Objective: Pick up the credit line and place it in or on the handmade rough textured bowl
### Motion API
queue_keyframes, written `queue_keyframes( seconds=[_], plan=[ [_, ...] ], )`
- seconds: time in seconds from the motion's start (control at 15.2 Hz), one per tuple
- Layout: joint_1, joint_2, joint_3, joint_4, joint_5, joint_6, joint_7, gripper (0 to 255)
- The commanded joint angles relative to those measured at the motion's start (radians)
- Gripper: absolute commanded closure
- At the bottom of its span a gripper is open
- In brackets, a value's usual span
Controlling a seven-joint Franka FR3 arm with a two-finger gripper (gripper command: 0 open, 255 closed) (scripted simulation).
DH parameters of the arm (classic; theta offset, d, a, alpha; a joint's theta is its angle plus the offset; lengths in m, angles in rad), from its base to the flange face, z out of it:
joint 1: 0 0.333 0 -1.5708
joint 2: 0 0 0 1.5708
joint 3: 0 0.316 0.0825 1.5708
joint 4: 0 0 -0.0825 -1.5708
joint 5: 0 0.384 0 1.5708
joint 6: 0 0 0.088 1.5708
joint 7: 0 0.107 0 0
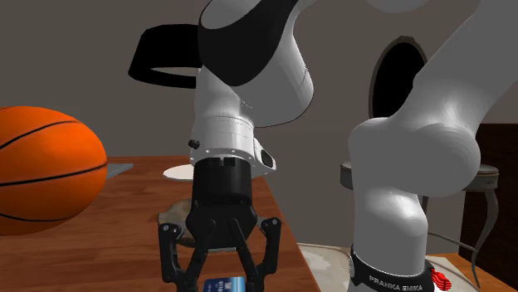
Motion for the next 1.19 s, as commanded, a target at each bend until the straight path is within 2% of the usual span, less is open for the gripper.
queue_keyframes(
  seconds=[0.0, 1.12],
  plan=[
    [0.0, 0.0, 0.0, 0.0, 0.0, 0.0, 0.0, 255],
    [-0.032, -0.175, -0.071, 0.11, -0.138, -0.243, 0.163, 255]
  ],
)
